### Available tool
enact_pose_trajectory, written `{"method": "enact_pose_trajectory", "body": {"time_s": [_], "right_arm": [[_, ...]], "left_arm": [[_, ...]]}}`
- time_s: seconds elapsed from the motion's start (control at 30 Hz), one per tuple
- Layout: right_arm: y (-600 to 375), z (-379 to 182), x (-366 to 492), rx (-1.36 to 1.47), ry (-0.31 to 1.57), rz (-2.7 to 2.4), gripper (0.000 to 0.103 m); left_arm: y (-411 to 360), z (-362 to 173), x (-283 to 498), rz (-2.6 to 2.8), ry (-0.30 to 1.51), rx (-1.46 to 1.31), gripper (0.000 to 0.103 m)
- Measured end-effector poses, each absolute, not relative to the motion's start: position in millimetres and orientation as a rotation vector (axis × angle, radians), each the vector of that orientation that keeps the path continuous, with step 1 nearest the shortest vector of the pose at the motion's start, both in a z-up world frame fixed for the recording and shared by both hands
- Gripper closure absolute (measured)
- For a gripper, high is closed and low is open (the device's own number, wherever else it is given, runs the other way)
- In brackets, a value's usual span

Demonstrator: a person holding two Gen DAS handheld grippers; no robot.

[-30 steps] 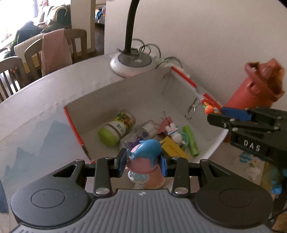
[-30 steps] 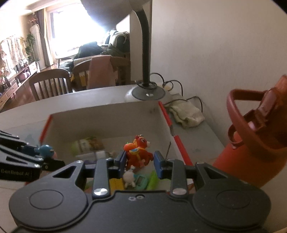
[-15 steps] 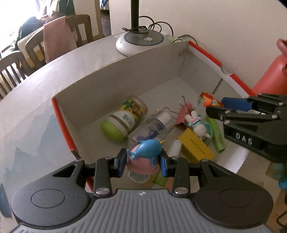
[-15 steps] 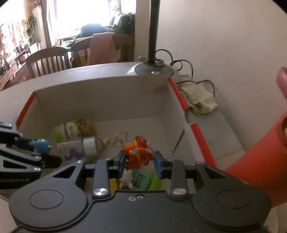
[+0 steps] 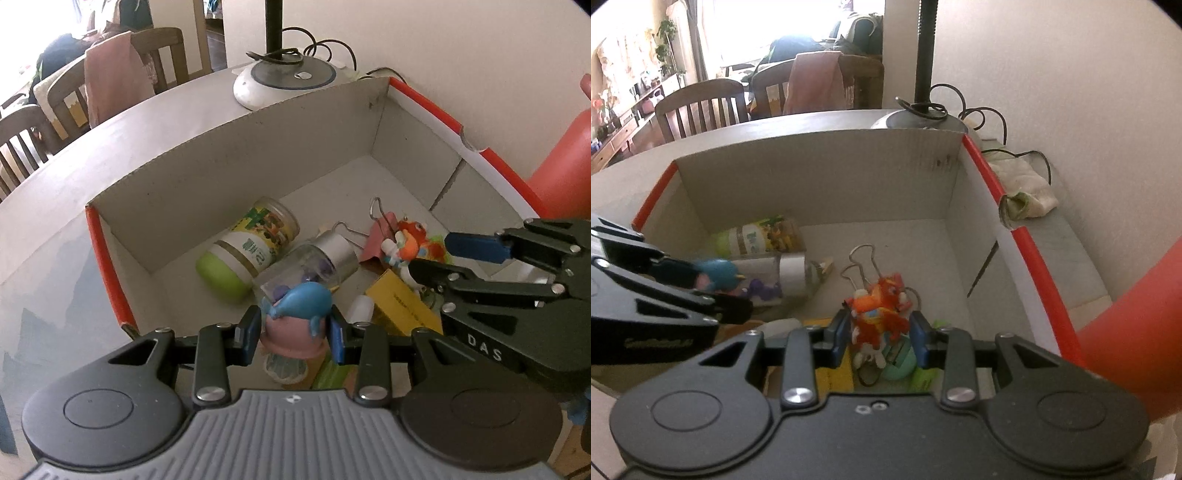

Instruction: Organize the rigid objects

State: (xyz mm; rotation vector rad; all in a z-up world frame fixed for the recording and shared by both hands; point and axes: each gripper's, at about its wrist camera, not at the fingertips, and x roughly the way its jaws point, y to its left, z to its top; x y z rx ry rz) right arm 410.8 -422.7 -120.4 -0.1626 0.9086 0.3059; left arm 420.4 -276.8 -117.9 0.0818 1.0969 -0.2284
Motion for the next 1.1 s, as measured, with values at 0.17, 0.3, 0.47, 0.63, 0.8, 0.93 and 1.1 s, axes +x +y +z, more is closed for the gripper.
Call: {"method": "enact_pose_trajectory", "body": {"time_s": [0.17,0.3,0.47,0.63,0.8,0.93,1.1], "right_arm": [[-429.2,-112.9,404.7,-0.129,0.900,0.299,0.062],[-434.6,-104.5,398.0,-0.106,0.887,0.291,0.061],[-436.0,-91.0,386.1,-0.075,0.863,0.298,0.059],[-432.6,-74.1,368.3,-0.047,0.828,0.309,0.052],[-428.3,-58.1,350.3,-0.019,0.794,0.318,0.049],[-425.2,-46.2,334.1,0.002,0.764,0.323,0.044],[-420.1,-35.5,313.9,0.020,0.735,0.316,0.040]], "left_arm": [[-274.4,-116.6,418.6,-0.259,1.089,0.043,0.054],[-274.4,-112.1,412.7,-0.279,1.070,0.025,0.046],[-267.7,-101.1,401.6,-0.309,1.031,-0.007,0.041],[-252.7,-88.3,387.5,-0.322,1.000,-0.061,0.041],[-239.8,-72.0,371.0,-0.321,0.949,-0.075,0.041],[-228.9,-58.6,356.2,-0.318,0.905,-0.079,0.041],[-217.2,-42.9,334.5,-0.337,0.857,-0.088,0.041]]}}
